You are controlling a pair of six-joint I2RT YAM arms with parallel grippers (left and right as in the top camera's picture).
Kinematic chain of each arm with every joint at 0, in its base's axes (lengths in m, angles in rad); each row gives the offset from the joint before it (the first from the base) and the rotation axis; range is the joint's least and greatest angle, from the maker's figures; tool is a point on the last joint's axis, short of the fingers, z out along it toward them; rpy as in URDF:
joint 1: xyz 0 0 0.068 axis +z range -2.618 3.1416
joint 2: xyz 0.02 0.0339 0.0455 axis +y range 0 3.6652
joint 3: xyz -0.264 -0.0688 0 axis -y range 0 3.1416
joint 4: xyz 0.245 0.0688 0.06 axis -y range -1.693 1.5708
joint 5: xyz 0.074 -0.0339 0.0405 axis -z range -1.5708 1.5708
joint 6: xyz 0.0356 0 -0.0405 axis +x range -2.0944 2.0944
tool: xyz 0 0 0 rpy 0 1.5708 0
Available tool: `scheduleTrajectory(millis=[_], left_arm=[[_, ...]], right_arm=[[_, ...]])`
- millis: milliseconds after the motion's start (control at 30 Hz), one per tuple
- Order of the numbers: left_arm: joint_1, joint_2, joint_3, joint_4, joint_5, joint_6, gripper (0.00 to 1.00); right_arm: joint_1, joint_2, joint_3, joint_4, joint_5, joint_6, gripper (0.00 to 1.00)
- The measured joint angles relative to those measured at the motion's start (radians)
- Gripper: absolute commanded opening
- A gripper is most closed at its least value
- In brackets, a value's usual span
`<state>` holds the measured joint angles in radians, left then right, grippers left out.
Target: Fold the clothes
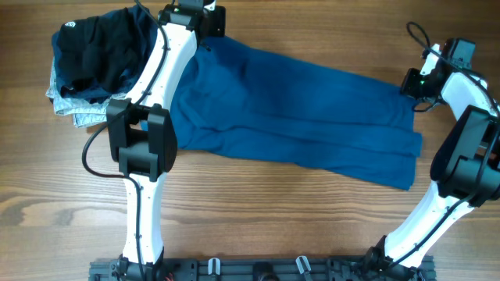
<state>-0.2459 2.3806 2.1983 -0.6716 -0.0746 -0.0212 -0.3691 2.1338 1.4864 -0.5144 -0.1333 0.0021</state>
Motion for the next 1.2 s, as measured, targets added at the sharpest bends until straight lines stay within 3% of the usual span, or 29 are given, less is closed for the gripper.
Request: scheduleTrajectory(millis=[400,833,1200], left_arm=[[0.011,-0.061,0.0,-0.044,-0.011,0.0,0.04],[0.043,-0.194,0.0,-0.357,-0.011,0.0,0.04],[0.043,-0.194,0.0,-0.649,-0.011,0.0,0.04]], right_arm=[[-0.008,-0.025,0.336,-0.485,-0.098,0.0,0.04],[-0.13,-0.097,0.343,-0.787,-0.208,-0.008,0.04],[-0.145,-0.097,0.343,-0.875,-0.195,-0.034,0.04]])
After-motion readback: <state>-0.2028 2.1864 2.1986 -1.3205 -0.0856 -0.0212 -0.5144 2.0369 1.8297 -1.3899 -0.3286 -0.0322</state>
